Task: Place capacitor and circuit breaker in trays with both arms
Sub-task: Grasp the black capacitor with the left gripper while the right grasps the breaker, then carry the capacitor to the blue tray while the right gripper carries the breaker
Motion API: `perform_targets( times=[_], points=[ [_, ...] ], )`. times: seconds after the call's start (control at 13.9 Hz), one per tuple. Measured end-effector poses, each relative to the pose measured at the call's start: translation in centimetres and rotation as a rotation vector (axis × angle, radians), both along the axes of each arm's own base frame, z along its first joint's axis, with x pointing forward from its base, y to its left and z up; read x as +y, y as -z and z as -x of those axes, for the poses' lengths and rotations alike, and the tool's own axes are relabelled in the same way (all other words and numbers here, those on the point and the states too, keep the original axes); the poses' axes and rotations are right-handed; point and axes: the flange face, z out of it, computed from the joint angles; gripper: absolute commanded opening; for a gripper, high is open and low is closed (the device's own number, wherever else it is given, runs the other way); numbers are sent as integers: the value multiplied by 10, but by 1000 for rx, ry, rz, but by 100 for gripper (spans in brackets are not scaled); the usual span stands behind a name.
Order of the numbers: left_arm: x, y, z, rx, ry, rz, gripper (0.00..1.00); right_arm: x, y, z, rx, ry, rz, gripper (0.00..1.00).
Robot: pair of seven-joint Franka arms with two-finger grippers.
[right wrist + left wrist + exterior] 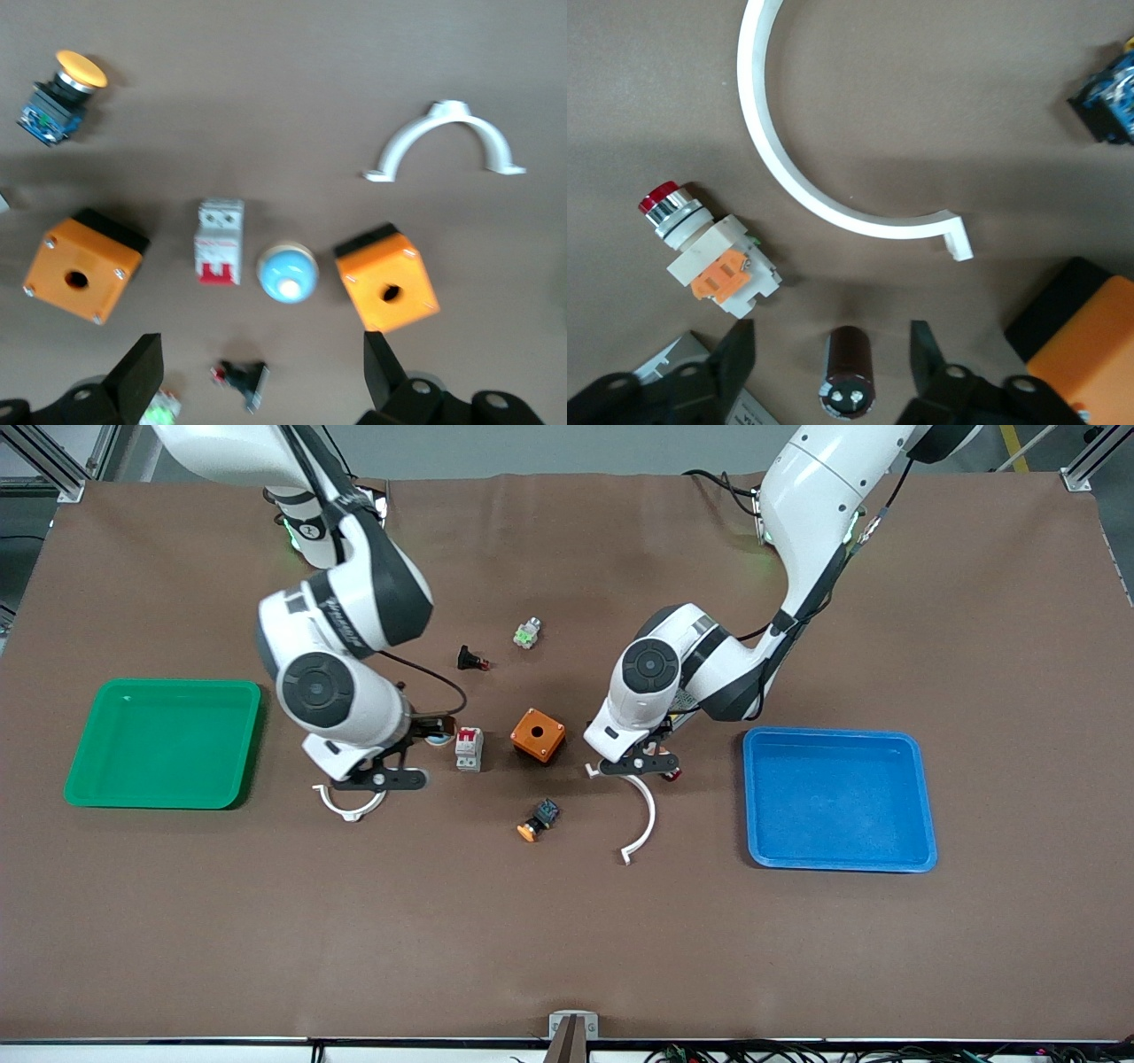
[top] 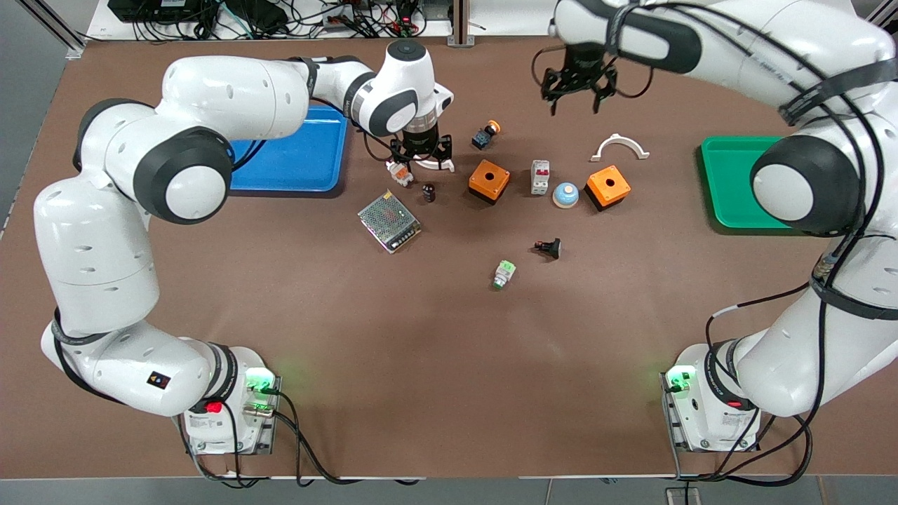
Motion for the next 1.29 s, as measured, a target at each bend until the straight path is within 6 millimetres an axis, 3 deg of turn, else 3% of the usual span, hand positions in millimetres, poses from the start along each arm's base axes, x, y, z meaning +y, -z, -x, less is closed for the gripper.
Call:
perform_targets(
  times=[0.14,0.43,0.86,1.08,1.29],
  points=[
    [-1,5,6,7,-14,-11,62,11,33,8,-40,12,-16,100],
    [-4,16,17,25,-15,-27,55,9,86,23,-65,39,-38,100],
    [-12,30,30,46,-9,-40,54,24,129,34,-45,47,-51,97],
    [-14,33,34,51,-3,-43,36,26,140,36,-36,44,-45,57],
    [-14,34,34,52,-3,-44,5,27,141,36,-35,44,-45,27]
  ],
)
